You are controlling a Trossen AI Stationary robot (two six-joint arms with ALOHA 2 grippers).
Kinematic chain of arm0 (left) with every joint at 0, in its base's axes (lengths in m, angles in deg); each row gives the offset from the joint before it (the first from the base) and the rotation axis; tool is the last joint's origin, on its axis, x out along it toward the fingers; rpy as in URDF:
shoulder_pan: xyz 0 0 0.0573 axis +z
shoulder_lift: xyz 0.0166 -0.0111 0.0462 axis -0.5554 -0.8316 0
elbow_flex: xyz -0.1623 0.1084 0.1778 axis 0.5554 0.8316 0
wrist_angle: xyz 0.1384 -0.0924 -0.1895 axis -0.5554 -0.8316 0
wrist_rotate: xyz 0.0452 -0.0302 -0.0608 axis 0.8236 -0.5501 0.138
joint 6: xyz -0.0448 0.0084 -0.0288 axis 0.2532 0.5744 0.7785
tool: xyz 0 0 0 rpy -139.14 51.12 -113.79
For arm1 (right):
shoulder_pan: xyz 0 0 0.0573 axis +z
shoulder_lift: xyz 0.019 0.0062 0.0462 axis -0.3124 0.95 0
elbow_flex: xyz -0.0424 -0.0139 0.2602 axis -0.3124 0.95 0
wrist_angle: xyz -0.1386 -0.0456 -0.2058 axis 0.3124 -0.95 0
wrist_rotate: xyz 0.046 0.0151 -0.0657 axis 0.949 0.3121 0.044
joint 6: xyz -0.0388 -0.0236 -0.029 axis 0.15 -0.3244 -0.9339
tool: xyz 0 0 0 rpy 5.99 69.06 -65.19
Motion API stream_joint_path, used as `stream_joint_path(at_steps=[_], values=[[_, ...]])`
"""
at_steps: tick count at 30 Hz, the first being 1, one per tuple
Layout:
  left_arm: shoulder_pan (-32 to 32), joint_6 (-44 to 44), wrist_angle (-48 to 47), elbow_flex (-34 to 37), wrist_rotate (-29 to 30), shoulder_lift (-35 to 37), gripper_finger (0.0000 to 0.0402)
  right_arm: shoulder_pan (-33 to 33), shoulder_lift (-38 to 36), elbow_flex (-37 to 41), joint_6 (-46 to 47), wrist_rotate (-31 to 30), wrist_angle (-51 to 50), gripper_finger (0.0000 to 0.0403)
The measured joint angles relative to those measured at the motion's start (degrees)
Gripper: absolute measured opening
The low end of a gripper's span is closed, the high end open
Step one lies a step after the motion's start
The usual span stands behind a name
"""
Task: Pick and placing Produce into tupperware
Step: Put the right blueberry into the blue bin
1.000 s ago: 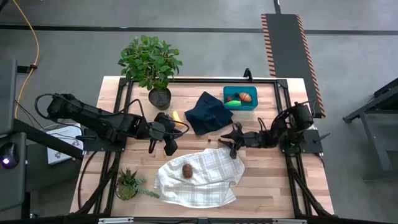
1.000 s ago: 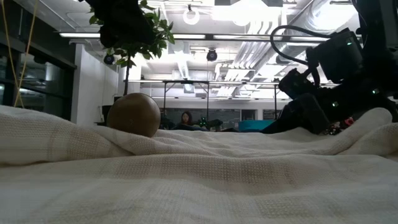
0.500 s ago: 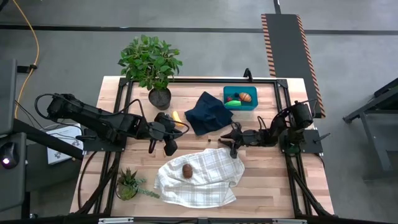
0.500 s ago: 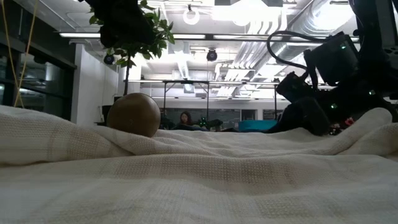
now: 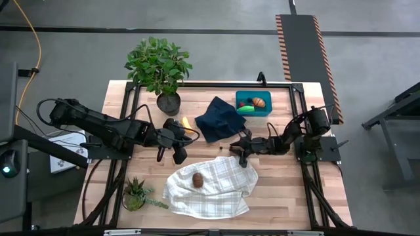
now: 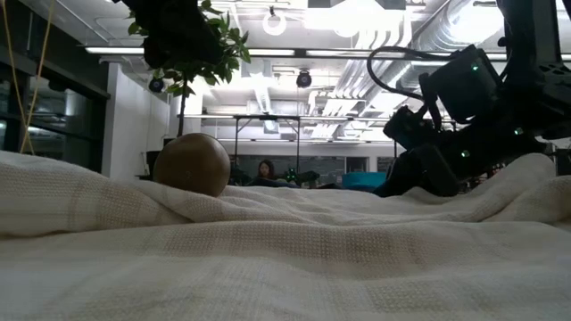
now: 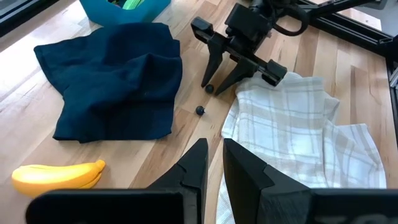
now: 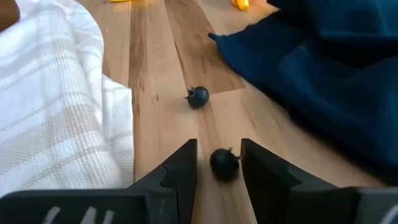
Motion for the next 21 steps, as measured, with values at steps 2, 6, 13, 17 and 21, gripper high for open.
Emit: stream_joint_path(at_steps=[2, 6, 13, 17, 21], values=[[-0.01, 0.00, -0.01, 0.00, 0.00, 0.00, 0.0040, -0.32, 0.00, 0.00, 0.75, 0.05, -0.93, 0.0113], [-0.02, 0.00, -0.02, 0.00, 0.00, 0.00, 0.0040, -0.47, -0.09, -0.02, 0.86, 0.31, -1.57, 0.0113], [0.00, -0.23, -0.04, 0.00, 0.00, 0.00, 0.0040, -0.51, -0.09, -0.04, 0.84, 0.20, -1.86, 0.0092], [-0.02, -0.28, -0.02, 0.00, 0.00, 0.00, 0.0040, -0.51, -0.09, -0.02, 0.85, 0.11, -1.92, 0.0068], [0.00, -0.28, -0.02, 0.00, 0.00, 0.00, 0.0040, -0.51, -0.09, -0.02, 0.86, 0.07, -1.88, 0.0053]])
